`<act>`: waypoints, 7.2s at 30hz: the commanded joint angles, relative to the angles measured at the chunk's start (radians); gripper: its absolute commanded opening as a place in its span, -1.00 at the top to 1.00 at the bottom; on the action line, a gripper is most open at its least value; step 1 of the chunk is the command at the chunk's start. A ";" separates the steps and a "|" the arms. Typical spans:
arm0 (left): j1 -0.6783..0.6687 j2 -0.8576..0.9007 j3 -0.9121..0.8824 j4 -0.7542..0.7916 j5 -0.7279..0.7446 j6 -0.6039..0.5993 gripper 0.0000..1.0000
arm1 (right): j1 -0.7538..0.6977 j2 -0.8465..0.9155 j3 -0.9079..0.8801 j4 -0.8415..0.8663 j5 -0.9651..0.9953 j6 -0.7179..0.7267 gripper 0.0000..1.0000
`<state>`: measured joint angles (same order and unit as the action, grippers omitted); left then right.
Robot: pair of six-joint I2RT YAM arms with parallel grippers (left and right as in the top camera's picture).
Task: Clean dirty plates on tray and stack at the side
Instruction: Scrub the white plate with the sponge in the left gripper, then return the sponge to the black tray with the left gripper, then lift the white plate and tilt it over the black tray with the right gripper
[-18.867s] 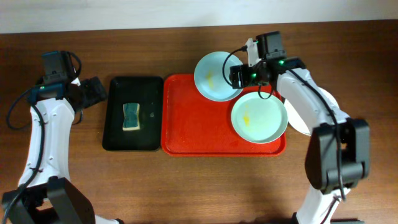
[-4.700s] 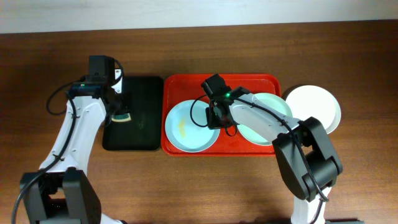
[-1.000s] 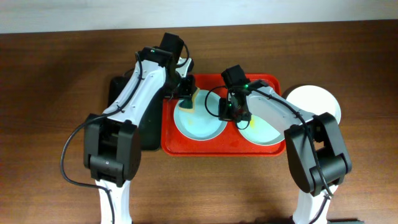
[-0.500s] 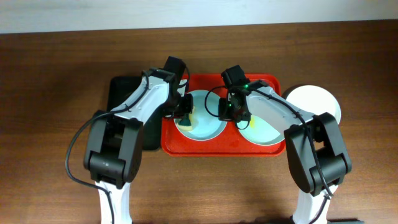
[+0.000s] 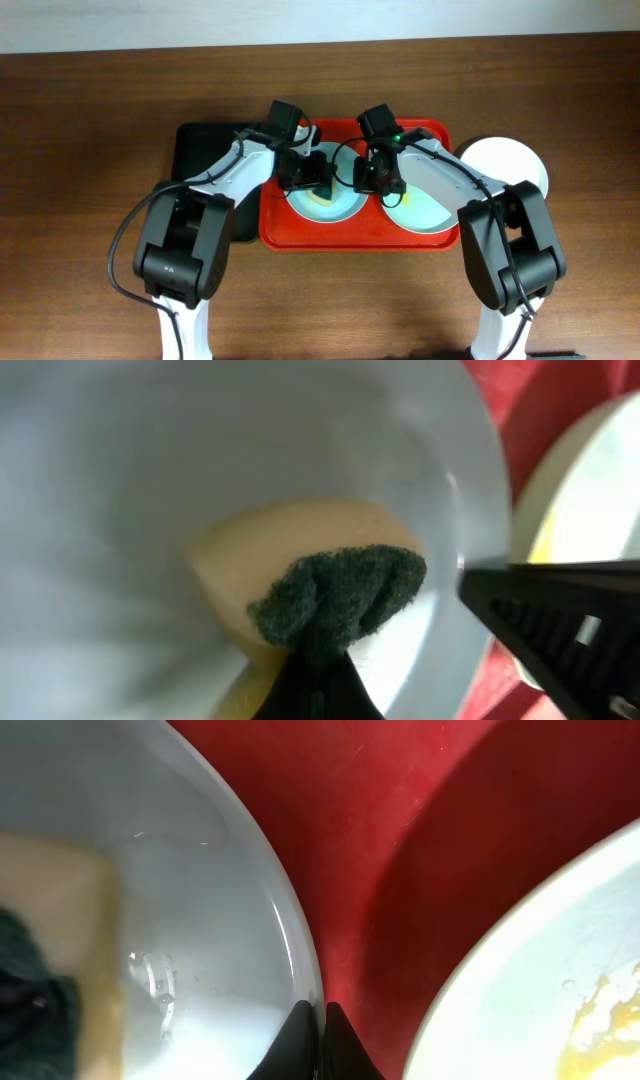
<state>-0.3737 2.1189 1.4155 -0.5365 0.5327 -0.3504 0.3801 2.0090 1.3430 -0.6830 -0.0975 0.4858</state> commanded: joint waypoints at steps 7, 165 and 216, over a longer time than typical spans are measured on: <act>0.100 -0.181 0.072 -0.146 -0.100 -0.018 1.00 | 0.014 0.013 -0.021 -0.001 -0.022 -0.011 0.92; 0.441 -0.294 -0.110 -0.228 -0.398 0.199 1.00 | 0.250 0.202 0.688 0.241 0.266 -0.247 0.92; 0.441 -0.294 -0.109 -0.230 -0.398 0.199 1.00 | 0.489 0.202 0.762 0.500 1.033 -0.904 0.88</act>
<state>0.0669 1.8252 1.3098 -0.7662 0.1211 -0.1711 0.8730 2.2452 2.0743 -0.1867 0.9051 -0.4221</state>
